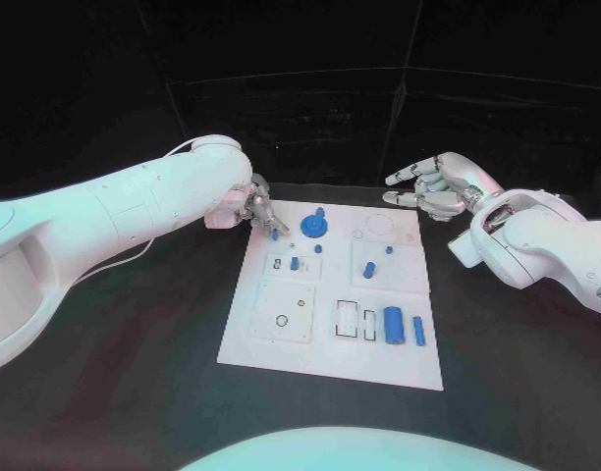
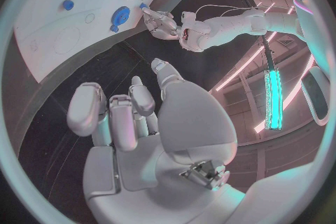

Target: Assemble the parts on the task board

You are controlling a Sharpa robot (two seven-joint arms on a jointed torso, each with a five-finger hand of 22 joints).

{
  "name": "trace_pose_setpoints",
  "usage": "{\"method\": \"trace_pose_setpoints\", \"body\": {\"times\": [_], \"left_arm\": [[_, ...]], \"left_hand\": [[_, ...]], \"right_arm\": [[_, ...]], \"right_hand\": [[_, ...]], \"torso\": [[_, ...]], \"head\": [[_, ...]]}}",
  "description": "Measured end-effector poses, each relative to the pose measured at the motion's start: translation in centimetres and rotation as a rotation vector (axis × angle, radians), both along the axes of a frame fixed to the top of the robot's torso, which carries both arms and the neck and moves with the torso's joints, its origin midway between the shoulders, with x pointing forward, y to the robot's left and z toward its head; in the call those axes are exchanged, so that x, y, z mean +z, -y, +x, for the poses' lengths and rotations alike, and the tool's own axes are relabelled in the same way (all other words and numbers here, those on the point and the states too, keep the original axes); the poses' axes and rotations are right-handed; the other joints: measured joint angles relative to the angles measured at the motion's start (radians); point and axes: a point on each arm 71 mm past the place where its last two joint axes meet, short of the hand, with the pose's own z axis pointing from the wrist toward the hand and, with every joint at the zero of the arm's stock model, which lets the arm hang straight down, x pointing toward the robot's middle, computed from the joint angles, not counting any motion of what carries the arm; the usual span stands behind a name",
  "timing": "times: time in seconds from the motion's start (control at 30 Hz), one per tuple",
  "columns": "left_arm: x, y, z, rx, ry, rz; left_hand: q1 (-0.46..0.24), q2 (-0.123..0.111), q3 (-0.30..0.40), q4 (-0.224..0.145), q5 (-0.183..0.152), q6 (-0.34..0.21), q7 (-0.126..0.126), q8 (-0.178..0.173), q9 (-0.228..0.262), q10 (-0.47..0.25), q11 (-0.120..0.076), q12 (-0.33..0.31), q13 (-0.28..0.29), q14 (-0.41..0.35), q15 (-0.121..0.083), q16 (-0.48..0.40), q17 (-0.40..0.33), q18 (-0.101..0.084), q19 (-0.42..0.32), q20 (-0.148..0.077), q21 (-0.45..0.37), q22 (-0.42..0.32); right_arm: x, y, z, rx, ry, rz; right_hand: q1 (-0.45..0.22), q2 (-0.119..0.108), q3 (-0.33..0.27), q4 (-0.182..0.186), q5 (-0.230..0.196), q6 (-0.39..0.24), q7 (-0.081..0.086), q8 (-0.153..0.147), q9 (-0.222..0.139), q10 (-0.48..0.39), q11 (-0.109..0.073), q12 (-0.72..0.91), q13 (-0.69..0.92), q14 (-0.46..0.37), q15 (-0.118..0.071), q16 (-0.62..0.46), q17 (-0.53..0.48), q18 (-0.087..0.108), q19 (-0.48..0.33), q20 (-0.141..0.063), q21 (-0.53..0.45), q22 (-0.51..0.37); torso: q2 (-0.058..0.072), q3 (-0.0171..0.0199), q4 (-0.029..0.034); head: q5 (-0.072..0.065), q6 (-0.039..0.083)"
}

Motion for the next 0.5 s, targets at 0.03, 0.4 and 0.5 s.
{"method": "trace_pose_setpoints", "body": {"times": [0.03, 0.4, 0.5], "left_arm": [[-0.03, -0.02, -0.01, 0.0, -0.001, 0.0], [-0.15, 0.05, -0.03, 0.002, 0.001, 0.0], [-0.13, 0.1, 0.0, 0.004, 0.007, -0.003]], "left_hand": [[0.005, 0.005, -0.001, -0.001, 0.0, 0.002, -0.001, 0.0, -0.001, 0.0, 0.0, 0.0, 0.0, 0.0, 0.0, 0.0, 0.0, 0.0, 0.0, 0.0, 0.0, 0.0], [0.05, 0.042, 0.01, -0.03, 0.0, 0.011, 0.001, 0.0, -0.016, 0.0, 0.0, 0.004, -0.004, 0.0, 0.0, 0.0, 0.0, 0.0, 0.0, 0.0, 0.0, 0.0], [0.062, 0.054, 0.019, -0.038, 0.0, 0.012, 0.002, 0.0, -0.019, 0.0, 0.0, 0.004, -0.006, 0.0, 0.0, 0.0, 0.0, 0.0, 0.0, 0.0, 0.0, 0.0]], "right_arm": [[0.0, 0.0, 0.0, 0.0, 0.0, 0.0], [-0.01, -0.03, 0.03, 0.0, 0.0, 0.0], [-0.01, -0.03, 0.05, 0.0, 0.0, 0.0]], "right_hand": [[0.0, 0.0, 0.0, 0.0, 0.0, 0.0, 0.0, 0.0, 0.0, 0.0, 0.0, 0.0, 0.0, 0.0, 0.0, 0.0, 0.0, 0.0, 0.0, 0.0, 0.0, 0.0], [0.0, 0.0, 0.003, 0.003, 0.0, 0.0, 0.0, 0.0, 0.0, 0.0, 0.0, 0.0, 0.0, 0.0, 0.0, 0.0, 0.0, 0.0, 0.0, 0.0, 0.0, 0.0], [0.0, 0.0, 0.003, 0.003, 0.0, 0.0, 0.0, 0.0, 0.0, 0.0, 0.0, 0.0, 0.0, 0.0, 0.0, 0.0, 0.0, 0.0, 0.0, 0.0, 0.0, 0.0]], "torso": [[0.0, 0.0, 0.0001], [0.0, -0.0001, 0.0], [0.001, -0.0001, -0.0007]], "head": [[0.0, 0.0], [0.001, -0.001], [0.001, -0.002]]}}
